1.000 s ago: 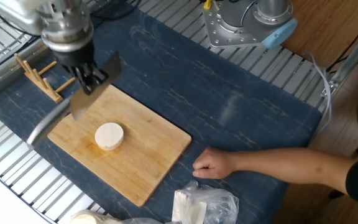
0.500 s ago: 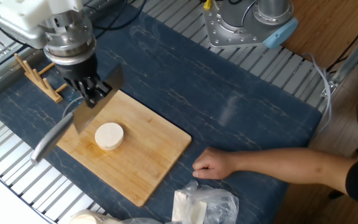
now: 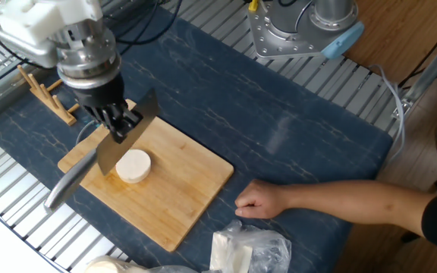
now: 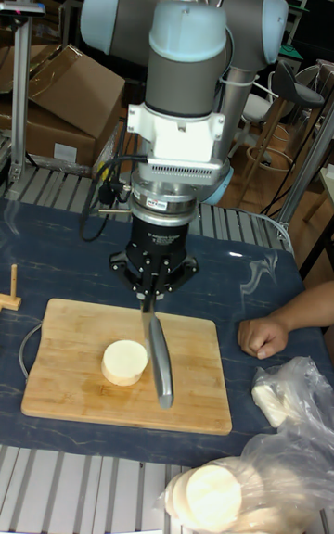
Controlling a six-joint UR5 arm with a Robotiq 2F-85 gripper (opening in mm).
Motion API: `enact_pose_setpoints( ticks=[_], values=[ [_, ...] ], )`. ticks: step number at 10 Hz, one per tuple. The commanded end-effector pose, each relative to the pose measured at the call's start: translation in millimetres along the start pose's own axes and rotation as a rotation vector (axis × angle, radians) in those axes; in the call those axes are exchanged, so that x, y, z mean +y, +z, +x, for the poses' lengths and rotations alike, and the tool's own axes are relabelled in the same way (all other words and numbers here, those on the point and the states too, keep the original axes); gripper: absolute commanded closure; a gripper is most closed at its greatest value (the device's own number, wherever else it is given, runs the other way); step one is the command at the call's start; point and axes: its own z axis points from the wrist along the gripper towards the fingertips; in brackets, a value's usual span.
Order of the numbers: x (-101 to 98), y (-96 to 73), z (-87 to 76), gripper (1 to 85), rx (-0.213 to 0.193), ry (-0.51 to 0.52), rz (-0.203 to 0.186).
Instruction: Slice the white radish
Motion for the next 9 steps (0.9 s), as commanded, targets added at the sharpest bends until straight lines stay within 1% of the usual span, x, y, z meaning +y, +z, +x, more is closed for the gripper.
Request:
enact_pose_setpoints(
  ticks=[1,2,3,4,5,6,8,9],
  values=[
    [-4.7,10.7,-3.8,84.7,0.000,0.069,0.010],
    [-9.2,18.2,-5.7,84.7,-0.002,0.087,0.021],
    [-4.2,22.9,-7.8,84.7,-0.003,0.133,0.002],
    [-1.6,25.6,-9.5,84.7,-0.003,0.166,-0.007],
    [0.6,26.9,-11.1,84.7,0.000,0.189,-0.009],
    [-0.6,29.4,-12.0,84.7,0.001,0.196,-0.001],
    [2.1,37.0,-13.3,84.7,0.001,0.229,-0.015],
    [1.2,41.6,-14.7,84.7,-0.002,0.237,-0.013]
  ],
)
